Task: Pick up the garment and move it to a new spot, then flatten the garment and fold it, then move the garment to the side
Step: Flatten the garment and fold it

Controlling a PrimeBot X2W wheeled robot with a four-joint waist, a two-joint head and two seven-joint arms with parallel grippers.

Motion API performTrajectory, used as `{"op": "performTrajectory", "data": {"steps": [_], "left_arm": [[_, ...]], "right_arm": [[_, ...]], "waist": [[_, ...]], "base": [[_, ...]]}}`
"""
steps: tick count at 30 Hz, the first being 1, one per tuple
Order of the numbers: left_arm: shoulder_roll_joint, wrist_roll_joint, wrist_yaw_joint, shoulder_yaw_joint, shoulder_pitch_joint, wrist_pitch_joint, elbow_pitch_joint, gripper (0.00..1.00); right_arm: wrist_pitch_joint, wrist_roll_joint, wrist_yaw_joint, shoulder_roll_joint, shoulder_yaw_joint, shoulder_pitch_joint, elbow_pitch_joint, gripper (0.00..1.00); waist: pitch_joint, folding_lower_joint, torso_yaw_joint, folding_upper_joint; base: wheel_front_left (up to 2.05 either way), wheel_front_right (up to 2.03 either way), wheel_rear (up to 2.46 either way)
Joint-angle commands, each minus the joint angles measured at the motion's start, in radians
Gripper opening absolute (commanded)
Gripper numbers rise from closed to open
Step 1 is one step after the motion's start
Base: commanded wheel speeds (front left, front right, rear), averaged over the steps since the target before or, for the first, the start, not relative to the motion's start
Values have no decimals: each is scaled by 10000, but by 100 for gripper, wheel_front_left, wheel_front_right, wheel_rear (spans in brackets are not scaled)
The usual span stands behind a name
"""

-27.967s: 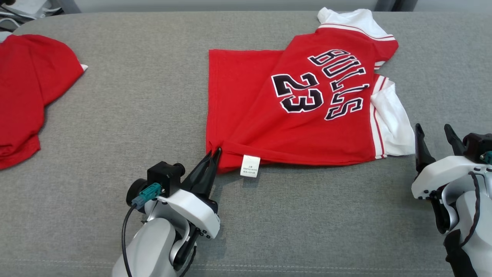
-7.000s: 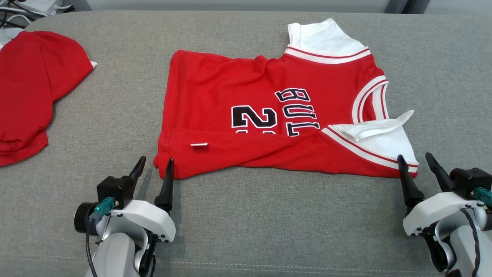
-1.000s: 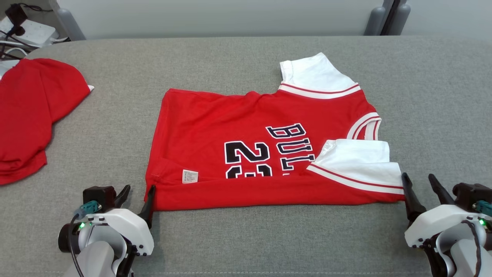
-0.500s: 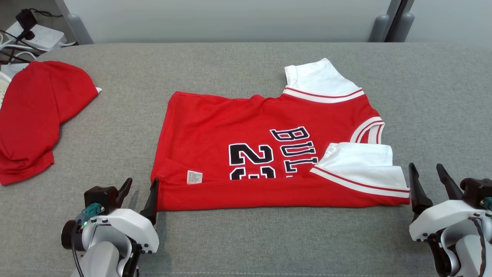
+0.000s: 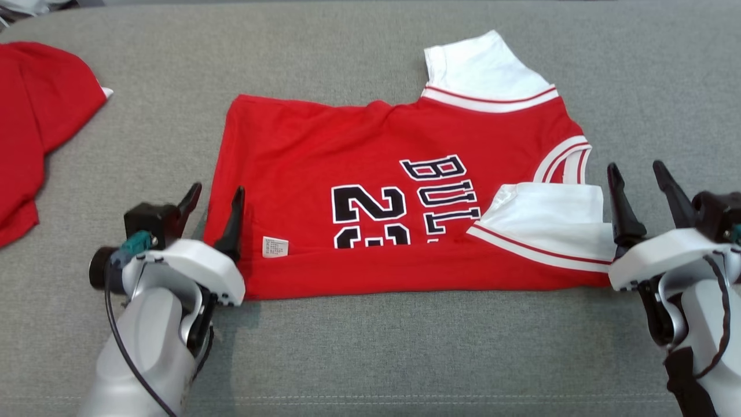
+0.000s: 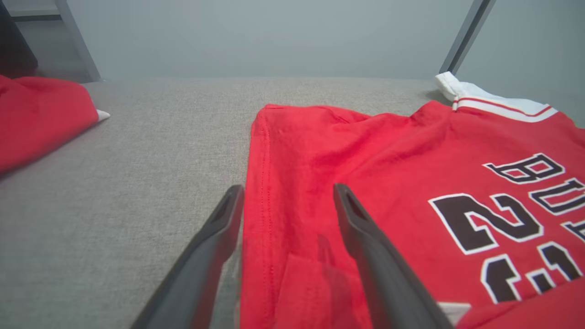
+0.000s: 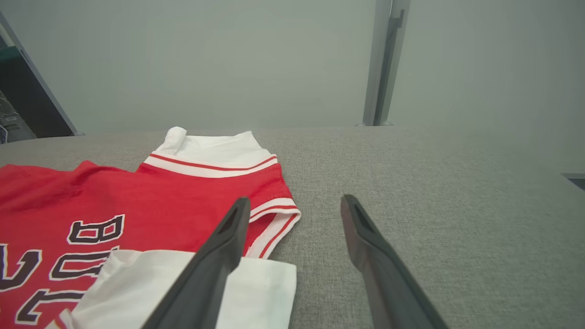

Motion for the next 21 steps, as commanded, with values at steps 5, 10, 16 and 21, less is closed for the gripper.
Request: {"op": "performTrajectory", "data": {"steps": [5, 10, 16, 21], "left_arm": [[308, 279, -151, 300, -1520, -88, 125, 100], [637, 461, -220, -19, -3230, -88, 997, 100], [1024, 608, -237, -329, -4664, -88, 2027, 100], [1260, 538, -237, -338, -5303, -79, 2885, 100]], "right_arm": [[-61, -175, -29, -56, 325, -999, -309, 100], [-61, -170, -29, 156, 575, -1529, -552, 100], [-61, -29, -29, 364, 819, -1611, -999, 100], [-61, 69, -29, 408, 972, -1578, -1251, 100]], "waist": [[927, 0, -181, 0], [1719, 0, -435, 0], [2359, 0, -791, 0], [2620, 0, -1070, 0]], "base": [[0, 0, 0], [0, 0, 0], [0, 0, 0], [0, 0, 0]]}}
